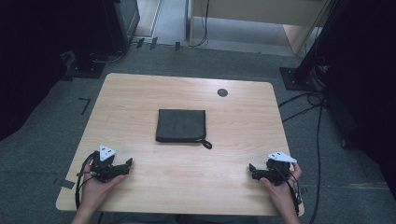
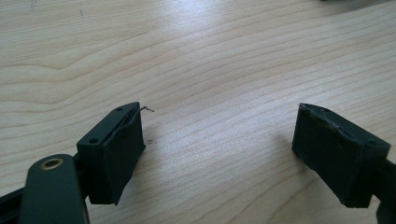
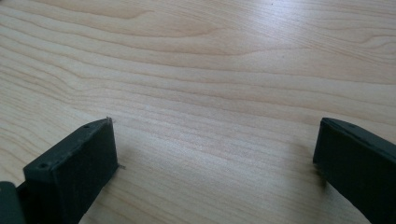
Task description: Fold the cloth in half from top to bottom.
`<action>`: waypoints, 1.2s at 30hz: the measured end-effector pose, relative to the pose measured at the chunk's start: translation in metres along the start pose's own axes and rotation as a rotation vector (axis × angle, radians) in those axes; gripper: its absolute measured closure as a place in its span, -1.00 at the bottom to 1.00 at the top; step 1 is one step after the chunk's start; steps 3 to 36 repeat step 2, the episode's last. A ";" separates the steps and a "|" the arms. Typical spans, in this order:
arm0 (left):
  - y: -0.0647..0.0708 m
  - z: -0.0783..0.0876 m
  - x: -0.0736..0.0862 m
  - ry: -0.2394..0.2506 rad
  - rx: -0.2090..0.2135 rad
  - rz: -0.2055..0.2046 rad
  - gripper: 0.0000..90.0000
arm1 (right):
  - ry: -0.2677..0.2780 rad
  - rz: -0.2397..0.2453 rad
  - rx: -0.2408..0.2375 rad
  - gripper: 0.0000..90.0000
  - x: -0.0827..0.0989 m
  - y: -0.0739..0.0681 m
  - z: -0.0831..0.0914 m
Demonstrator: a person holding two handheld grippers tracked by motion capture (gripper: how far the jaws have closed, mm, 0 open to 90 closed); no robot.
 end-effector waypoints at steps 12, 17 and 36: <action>0.000 0.000 0.000 0.000 0.000 0.000 -0.64 | 0.000 -0.003 0.003 -1.00 0.000 0.000 0.000; 0.000 0.000 0.000 0.000 0.000 0.000 -0.64 | 0.000 -0.003 0.003 -1.00 0.000 0.000 0.000; 0.000 0.000 0.000 0.000 0.000 0.000 -0.64 | 0.000 -0.003 0.003 -1.00 0.000 0.000 0.000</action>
Point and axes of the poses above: each handheld gripper's, and its own axes: z roughly backward along the jaws, x roughly out of its underside, y roughly to its right, the point moved 10 cm from there along -z, roughly forward along the jaws, and after that the axes turned 2 degrees about -z, right-handed, at the moved point
